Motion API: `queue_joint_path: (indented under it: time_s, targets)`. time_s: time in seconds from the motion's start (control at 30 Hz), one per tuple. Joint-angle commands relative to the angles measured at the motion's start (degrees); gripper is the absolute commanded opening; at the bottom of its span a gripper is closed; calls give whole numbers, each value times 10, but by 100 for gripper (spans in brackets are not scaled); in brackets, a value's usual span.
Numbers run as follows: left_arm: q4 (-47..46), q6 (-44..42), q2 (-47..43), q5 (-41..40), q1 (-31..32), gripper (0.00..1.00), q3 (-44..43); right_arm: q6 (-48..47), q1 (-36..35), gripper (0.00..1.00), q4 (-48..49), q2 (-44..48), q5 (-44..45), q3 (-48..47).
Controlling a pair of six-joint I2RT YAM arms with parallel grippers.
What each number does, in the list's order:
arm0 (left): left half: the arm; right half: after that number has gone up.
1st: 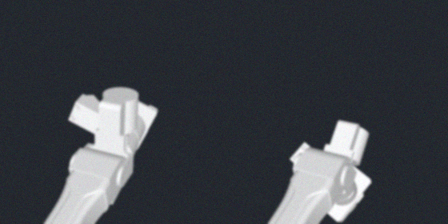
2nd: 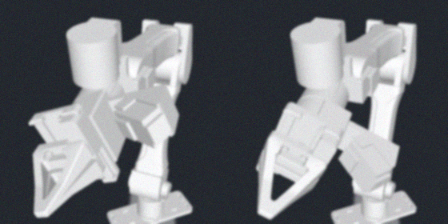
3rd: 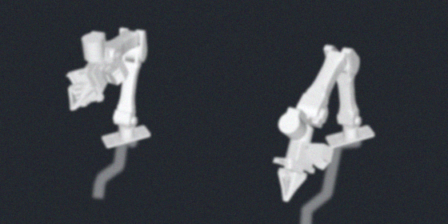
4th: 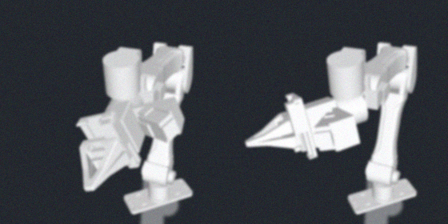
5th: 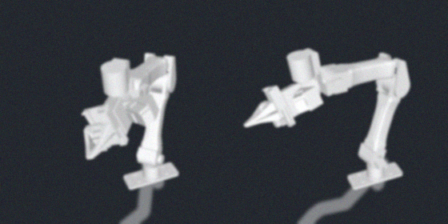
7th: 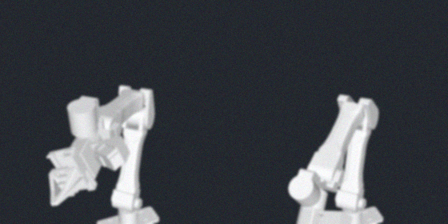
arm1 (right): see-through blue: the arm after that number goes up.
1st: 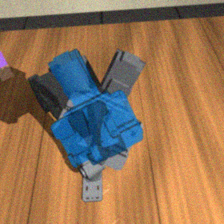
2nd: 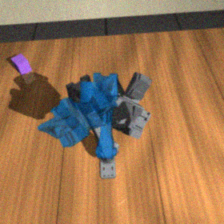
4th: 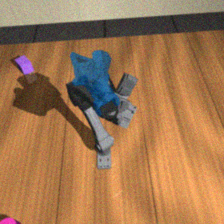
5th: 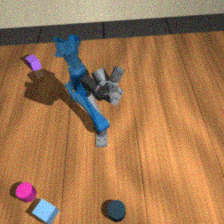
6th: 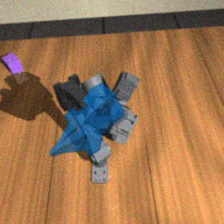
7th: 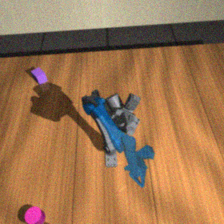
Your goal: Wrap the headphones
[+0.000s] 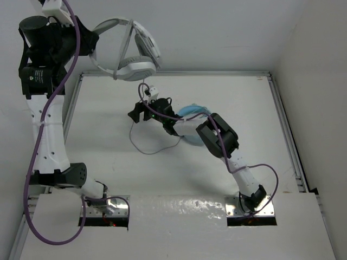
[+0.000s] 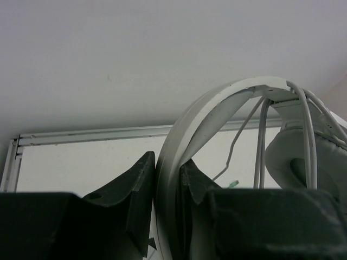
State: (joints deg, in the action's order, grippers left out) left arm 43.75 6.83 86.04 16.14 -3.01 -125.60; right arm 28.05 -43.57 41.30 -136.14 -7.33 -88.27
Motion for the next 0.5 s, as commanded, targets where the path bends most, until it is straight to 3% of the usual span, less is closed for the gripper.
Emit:
queue_joint_path:
  time_s: [0.0,0.1,0.13,0.2,0.23,0.27,0.33,0.47]
  targets:
    - [-77,70,-3,27,-15,0,-8,70,-5,83,-31,-49,84,-94]
    - [-77,73,-3,31,-17,0,-10,95,-12,69,-42,-105,108,-167]
    - [-77,75,-2,30,-19,0,-10,98,-16,51,-44,-128,109,-183]
    - [-78,85,2,35,-24,0,-10,105,-20,31,-62,-149,114,-234]
    - [-83,91,4,39,-35,0,-7,109,-25,5,-68,-157,114,-247]
    - [-87,95,6,47,-40,0,-4,111,-27,0,-73,-163,113,-253]
    - [-104,114,9,55,-66,0,11,94,-34,0,-68,-156,94,-233]
    - [-144,142,26,42,-112,0,33,26,-61,0,-75,-76,23,-113]
